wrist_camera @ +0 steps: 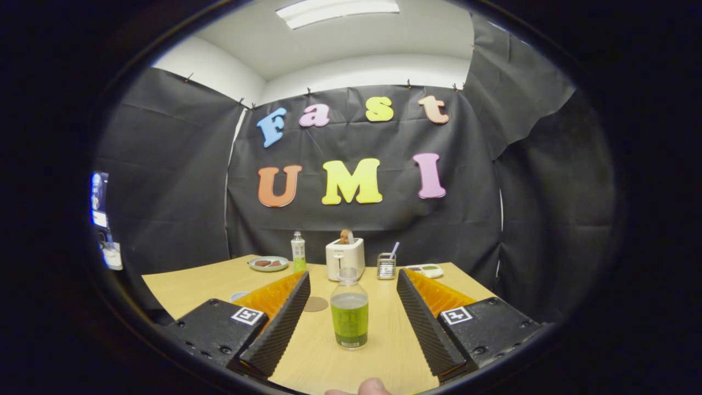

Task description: Take the bottle from table, then pour the juice into the cup, finally place the bottle on the coaster

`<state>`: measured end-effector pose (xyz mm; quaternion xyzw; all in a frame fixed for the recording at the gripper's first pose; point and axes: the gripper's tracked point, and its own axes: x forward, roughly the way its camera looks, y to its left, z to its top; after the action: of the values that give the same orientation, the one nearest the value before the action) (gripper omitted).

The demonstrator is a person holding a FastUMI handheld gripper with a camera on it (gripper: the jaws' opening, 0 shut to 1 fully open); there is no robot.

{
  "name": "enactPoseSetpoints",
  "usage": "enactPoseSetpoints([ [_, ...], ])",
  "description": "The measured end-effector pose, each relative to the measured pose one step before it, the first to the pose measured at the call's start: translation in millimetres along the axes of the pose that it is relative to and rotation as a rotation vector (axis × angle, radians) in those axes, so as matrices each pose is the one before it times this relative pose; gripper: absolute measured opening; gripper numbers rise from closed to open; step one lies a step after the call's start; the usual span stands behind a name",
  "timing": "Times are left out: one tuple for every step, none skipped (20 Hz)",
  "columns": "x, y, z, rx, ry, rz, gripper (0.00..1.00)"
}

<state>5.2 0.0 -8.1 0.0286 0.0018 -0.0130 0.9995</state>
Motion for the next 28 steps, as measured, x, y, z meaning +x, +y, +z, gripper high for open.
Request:
enactPoseSetpoints([
  [1.5,1.5,-0.67,0.00371,-0.00011,0.00597,1.0],
  [1.72,0.18,-0.85,-0.00043,0.00364,0.0007,1.0],
  [2.46,0.96,-0.97,-0.00372,0.0026,0.00287,1.0],
  [2.22,2.19,-1.42,-0.00547,0.00746,0.00493,1.0],
  [2.09,0.47,-3.04,-0.00592,0.00772,-0.00054,1.0],
  [2.85,-0.19,-2.19,-0.00615,0.00707,-0.00184,1.0],
  [2.59,-0.19,-3.85,-0.00406,0.00894,-0.00242,1.0],
  [2.96,0.36,-2.91,-0.00068,0.00936,-0.00034,1.0],
  [3.36,-0.08,-2.66,0.00483,0.0041,-0.00069,1.0],
  [3.95,0.44,-3.6,0.00197,0.01075,-0.00146,1.0],
  [4.75,0.03,-7.49,-0.00181,0.01674,-0.00242,1.0],
  [5.32,0.66,-6.93,-0.00442,0.02115,-0.00078,1.0],
  [4.81,-0.29,-7.19,-0.0048,0.02421,-0.00191,1.0],
  [5.16,-0.39,-6.42,-0.00102,0.02296,-0.00052,1.0],
  [5.38,0.42,-7.09,0.00256,0.02333,0.00137,1.0],
  [5.5,0.01,-6.14,0.00336,0.02449,0.00189,1.0],
  [5.96,0.77,-7.09,0.00368,0.02733,0.006,1.0],
  [5.66,0.69,-5.4,0.00528,0.02538,0.00452,1.0],
  [4.38,-1.2,-4.07,0.00328,0.02089,-0.00134,1.0],
  [4.64,-0.51,-3.13,0.00236,0.01531,0.00152,1.0],
  [4.58,-0.09,-3.73,0.00051,0.01514,-0.00171,1.0],
  [6.31,-0.9,-2.82,-0.0007,0.0164,-0.00121,1.0],
  [5.49,-0.15,-4.57,-0.00095,0.01639,-0.00134,1.0],
  [5.41,-1.25,-2.85,-0.00188,0.01612,-0.00392,1.0],
  [5.17,-0.64,-3.59,-0.00123,0.01585,-0.0022,1.0],
  [5.36,-0.5,-2.71,0.0014,0.01628,-0.00007,1.0],
  [5.01,-0.28,-3.28,0.00514,0.01716,0.00283,1.0],
  [4.56,1.2,-2.45,0.00768,0.01802,0.00714,1.0],
])
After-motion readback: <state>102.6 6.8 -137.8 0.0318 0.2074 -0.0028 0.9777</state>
